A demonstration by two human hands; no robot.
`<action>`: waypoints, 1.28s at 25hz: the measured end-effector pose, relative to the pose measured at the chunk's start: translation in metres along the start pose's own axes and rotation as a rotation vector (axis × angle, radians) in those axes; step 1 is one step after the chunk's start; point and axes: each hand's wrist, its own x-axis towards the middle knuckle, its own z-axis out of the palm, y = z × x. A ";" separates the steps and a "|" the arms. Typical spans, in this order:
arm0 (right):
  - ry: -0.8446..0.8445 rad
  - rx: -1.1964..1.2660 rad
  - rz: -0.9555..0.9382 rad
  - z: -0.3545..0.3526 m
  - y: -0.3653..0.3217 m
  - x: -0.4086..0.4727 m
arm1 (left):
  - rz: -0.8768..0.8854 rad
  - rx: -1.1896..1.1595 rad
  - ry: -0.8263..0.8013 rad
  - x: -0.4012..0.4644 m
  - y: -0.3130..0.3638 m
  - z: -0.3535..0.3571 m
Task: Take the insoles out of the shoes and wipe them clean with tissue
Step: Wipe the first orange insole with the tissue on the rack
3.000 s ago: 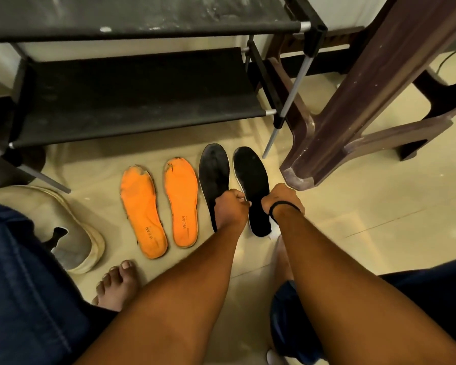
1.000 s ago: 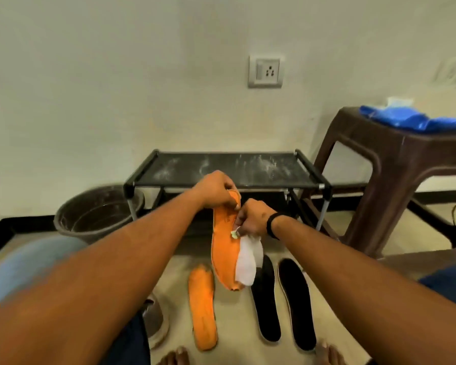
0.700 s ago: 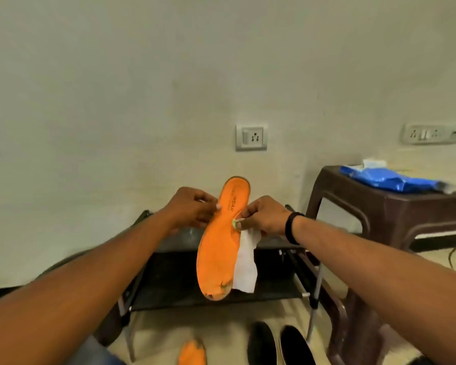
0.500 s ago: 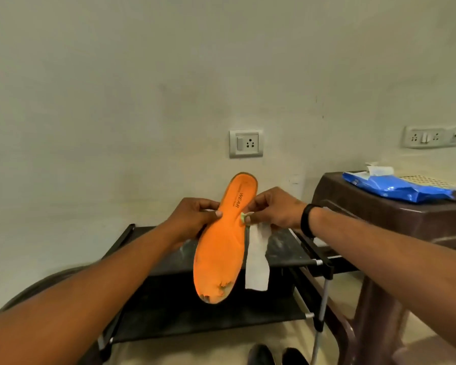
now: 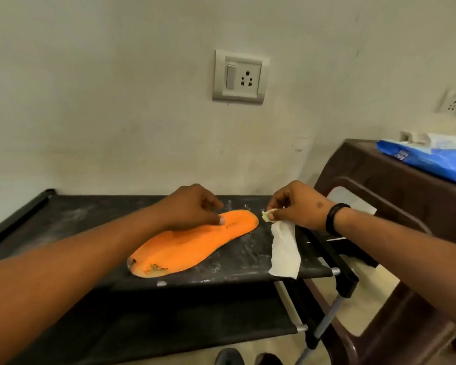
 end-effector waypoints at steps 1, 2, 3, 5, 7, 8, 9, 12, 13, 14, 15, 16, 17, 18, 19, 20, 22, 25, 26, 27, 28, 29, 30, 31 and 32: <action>-0.024 -0.032 -0.027 0.003 0.001 0.004 | -0.003 0.039 -0.022 -0.002 -0.003 0.007; -0.043 -0.060 -0.059 0.006 0.000 0.008 | -0.006 0.097 -0.032 -0.006 -0.005 0.014; -0.056 -0.077 -0.089 0.008 -0.001 0.012 | -0.003 0.167 -0.020 -0.010 -0.007 0.020; -0.046 -0.059 -0.144 0.014 -0.006 0.014 | 0.034 0.218 0.030 -0.017 -0.007 0.027; -0.048 -0.045 -0.178 0.019 -0.009 0.010 | 0.091 0.116 0.045 -0.025 -0.006 0.027; -0.075 -0.060 -0.187 0.020 -0.010 0.007 | 0.103 0.061 0.036 -0.030 -0.005 0.025; -0.111 -0.074 -0.186 0.018 -0.011 0.003 | 0.113 0.023 0.029 -0.034 -0.004 0.023; -0.154 -0.102 -0.142 0.007 -0.015 -0.008 | 0.140 0.005 0.050 -0.046 -0.011 0.023; -0.149 -0.127 -0.125 0.003 -0.016 -0.011 | 0.132 0.007 0.046 -0.049 -0.015 0.025; -0.133 -0.164 -0.108 0.001 -0.016 -0.013 | 0.125 0.014 0.039 -0.051 -0.018 0.028; -0.104 -0.212 -0.096 0.000 -0.017 -0.017 | 0.118 0.026 0.032 -0.053 -0.020 0.032; -0.072 -0.262 -0.090 0.002 -0.018 -0.019 | 0.112 0.040 0.030 -0.054 -0.021 0.034; -0.046 -0.297 -0.090 0.007 -0.020 -0.022 | 0.107 0.057 0.031 -0.056 -0.020 0.036; -0.031 -0.313 -0.093 0.014 -0.022 -0.025 | 0.100 0.075 0.033 -0.056 -0.017 0.036; -0.026 -0.315 -0.091 0.022 -0.024 -0.027 | 0.093 0.092 0.030 -0.057 -0.014 0.034; -0.025 -0.312 -0.077 0.032 -0.024 -0.029 | 0.083 0.106 0.024 -0.057 -0.009 0.035; 0.014 -0.298 -0.048 0.048 -0.025 -0.032 | 0.072 0.119 0.033 -0.057 -0.003 0.035; 0.043 -0.266 -0.062 0.054 -0.023 -0.035 | 0.046 0.100 0.041 -0.060 -0.004 0.038; 0.045 -0.252 -0.068 0.053 -0.022 -0.035 | 0.038 0.100 0.037 -0.061 -0.005 0.039; 0.040 -0.236 -0.076 0.050 -0.021 -0.036 | 0.029 0.099 0.037 -0.060 -0.005 0.039; 0.022 -0.216 -0.085 0.048 -0.019 -0.037 | 0.019 0.092 0.041 -0.059 -0.006 0.040; -0.010 -0.193 -0.098 0.045 -0.018 -0.038 | 0.015 0.086 0.048 -0.059 -0.005 0.040; -0.047 -0.177 -0.111 0.043 -0.016 -0.039 | 0.018 0.080 0.057 -0.059 -0.004 0.040; -0.070 -0.174 -0.120 0.041 -0.014 -0.039 | 0.025 0.077 0.065 -0.059 -0.005 0.040; -0.068 -0.186 -0.120 0.040 -0.013 -0.038 | 0.035 0.074 0.069 -0.058 -0.006 0.041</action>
